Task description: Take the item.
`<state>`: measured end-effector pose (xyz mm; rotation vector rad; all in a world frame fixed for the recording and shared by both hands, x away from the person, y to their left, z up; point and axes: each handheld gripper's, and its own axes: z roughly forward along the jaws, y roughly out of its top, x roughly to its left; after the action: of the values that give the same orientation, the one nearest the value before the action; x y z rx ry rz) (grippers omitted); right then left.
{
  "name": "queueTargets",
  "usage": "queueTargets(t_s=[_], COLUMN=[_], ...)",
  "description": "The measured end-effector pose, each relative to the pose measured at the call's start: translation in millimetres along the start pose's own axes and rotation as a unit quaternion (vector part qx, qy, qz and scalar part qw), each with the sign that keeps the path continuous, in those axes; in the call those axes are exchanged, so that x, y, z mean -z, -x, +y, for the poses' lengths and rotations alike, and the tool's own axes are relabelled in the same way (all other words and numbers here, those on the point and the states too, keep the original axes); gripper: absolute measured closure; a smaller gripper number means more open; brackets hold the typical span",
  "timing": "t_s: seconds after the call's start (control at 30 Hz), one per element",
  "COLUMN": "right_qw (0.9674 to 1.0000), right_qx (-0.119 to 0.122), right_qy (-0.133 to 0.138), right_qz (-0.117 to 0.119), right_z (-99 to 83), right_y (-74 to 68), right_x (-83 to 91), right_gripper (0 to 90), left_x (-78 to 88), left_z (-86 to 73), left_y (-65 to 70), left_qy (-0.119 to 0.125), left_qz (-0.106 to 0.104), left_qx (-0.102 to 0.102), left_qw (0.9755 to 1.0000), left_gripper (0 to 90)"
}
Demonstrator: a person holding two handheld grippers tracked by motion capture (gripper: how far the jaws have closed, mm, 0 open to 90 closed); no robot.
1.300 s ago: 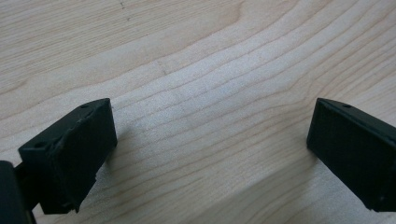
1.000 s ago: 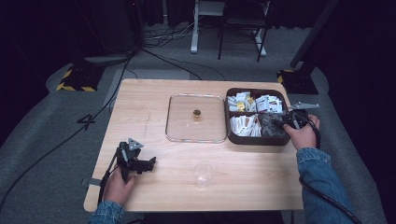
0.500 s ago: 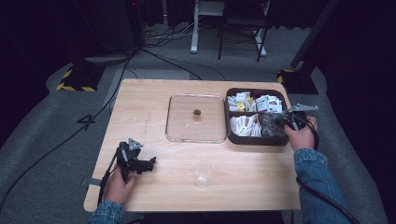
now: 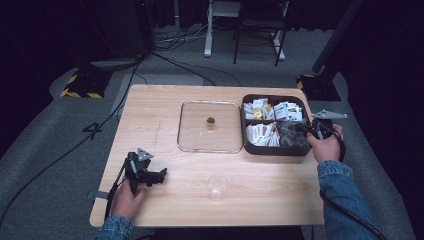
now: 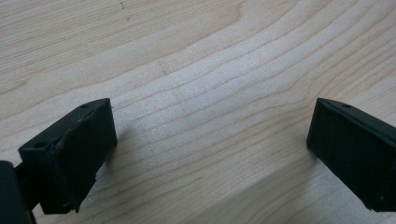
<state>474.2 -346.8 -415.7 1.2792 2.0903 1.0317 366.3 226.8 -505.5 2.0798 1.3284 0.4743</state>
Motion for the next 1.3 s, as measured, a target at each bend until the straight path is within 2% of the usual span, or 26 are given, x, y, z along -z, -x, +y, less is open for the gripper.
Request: queueTargets(t_s=[0.33,0.37,0.47,0.6,0.9,0.93,1.23,1.3], right_qw=[0.999,0.9983,0.9974,0.9962,0.9927,0.9911,0.9831,0.9804], right_qx=[-0.011,-0.014,-0.015,-0.01,0.017,0.031,0.048,0.061], right_qy=[0.033,0.04,0.049,0.055,0.062,0.065,0.083,0.086], right_qz=[0.028,0.039,0.051,0.067,0.102,0.112,0.156,0.166], right_z=[9.1,10.4,12.0,14.5,21.5,23.4,27.0,28.1], right_y=[-5.0,-7.4,-11.1,-17.7,-42.3,-50.4,-83.1,-94.9], right_x=[18.0,23.4,30.2,37.8,48.3,50.8,64.8,69.1], right_gripper=[90.0,90.0,90.0,90.0,90.0,90.0,90.0,90.0], left_x=[0.0,0.0,0.0,0.0,0.0,0.9,1.7,1.7], left_z=[0.0,0.0,0.0,0.0,-0.3,-1.1,-2.3,-2.3], left_y=[0.0,0.0,0.0,0.0,0.2,0.7,1.3,1.4], left_qy=[0.0,0.0,0.0,0.0,0.001,0.0,-0.001,-0.001], left_qz=[0.0,0.0,0.0,0.0,0.0,0.001,0.0,0.001], left_qx=[0.0,0.0,0.0,0.0,0.001,0.0,0.0,0.0], left_qw=[1.0,1.0,1.0,1.0,1.0,1.0,1.0,1.0], left_gripper=[1.8,1.8,1.8,1.8,1.8,1.8,1.1,1.0])
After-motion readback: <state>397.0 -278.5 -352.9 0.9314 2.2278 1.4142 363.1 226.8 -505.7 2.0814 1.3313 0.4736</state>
